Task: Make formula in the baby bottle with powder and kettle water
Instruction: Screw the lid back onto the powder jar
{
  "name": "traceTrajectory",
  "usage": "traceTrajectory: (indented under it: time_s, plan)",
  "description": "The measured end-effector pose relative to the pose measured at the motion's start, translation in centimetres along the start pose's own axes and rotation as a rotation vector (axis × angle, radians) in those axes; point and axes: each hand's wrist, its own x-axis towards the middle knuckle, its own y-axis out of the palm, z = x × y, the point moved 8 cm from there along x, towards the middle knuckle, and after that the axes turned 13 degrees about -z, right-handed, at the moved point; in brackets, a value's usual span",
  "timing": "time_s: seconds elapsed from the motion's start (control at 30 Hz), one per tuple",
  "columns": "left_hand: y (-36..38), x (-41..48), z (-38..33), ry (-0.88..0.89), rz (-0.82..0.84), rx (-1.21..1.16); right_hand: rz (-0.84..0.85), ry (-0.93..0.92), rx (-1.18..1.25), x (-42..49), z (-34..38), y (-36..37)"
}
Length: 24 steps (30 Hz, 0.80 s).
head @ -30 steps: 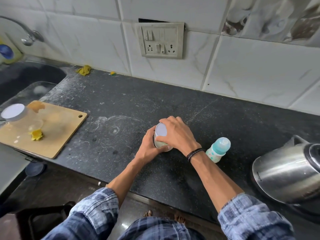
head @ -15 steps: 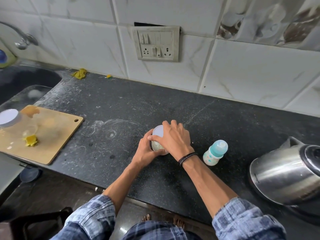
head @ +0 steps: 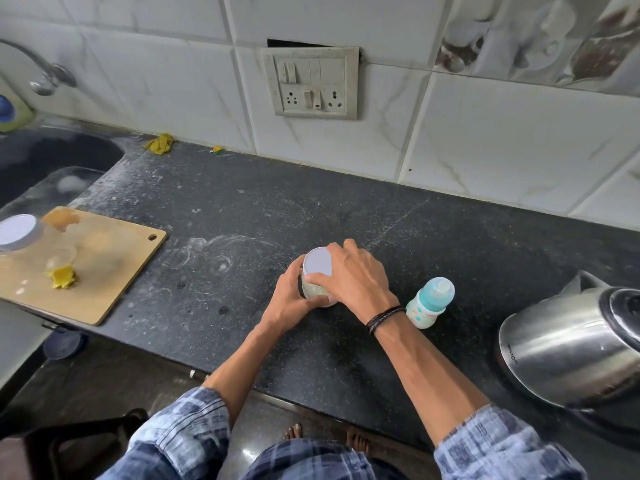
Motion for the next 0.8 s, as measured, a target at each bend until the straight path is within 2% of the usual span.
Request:
traceTrajectory:
  time_s: [0.2, 0.33, 0.53, 0.8]
  plan:
    - [0.0, 0.0, 0.1, -0.018, -0.002, 0.006, -0.042, -0.02, -0.029, -0.2, 0.0, -1.1]
    - [0.0, 0.0, 0.0, -0.016, -0.002, 0.014, -0.013, -0.063, 0.016, -0.1, 0.4, -0.2]
    - [0.0, -0.2, 0.0, -0.036, 0.004, 0.006, -0.052, 0.034, -0.029, -0.2, -0.5, -0.6]
    - [-0.1, -0.2, -0.4, -0.019, 0.004, 0.008, 0.018, -0.091, -0.002, 0.5, 0.8, 0.3]
